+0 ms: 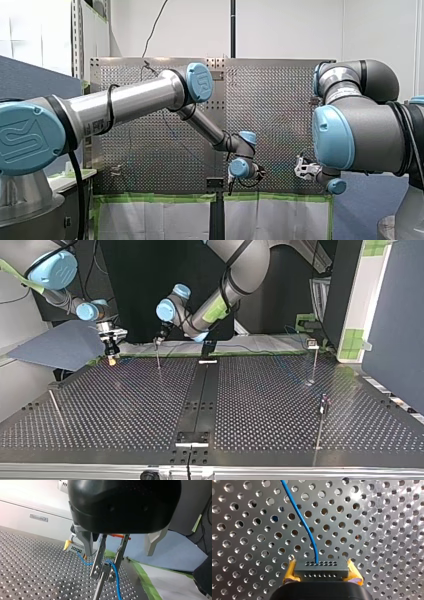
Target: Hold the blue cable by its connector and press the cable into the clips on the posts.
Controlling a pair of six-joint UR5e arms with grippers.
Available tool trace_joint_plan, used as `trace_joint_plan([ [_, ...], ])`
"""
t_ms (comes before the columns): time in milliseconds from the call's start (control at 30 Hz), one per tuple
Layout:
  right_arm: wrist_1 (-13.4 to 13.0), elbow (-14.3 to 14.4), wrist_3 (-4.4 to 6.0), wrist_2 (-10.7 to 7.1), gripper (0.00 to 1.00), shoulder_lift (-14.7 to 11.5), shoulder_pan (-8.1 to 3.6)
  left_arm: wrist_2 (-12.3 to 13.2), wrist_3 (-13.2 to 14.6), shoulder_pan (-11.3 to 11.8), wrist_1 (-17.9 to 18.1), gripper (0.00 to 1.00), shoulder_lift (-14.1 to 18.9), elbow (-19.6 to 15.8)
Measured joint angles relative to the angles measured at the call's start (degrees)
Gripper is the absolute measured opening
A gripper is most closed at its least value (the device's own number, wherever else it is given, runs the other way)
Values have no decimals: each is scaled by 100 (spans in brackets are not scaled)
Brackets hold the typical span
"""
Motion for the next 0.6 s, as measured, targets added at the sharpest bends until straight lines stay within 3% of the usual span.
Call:
trace_joint_plan([
  [600,-6,0,-2,0,0,35,3,-11,-15,-25,4,100,0,21],
])
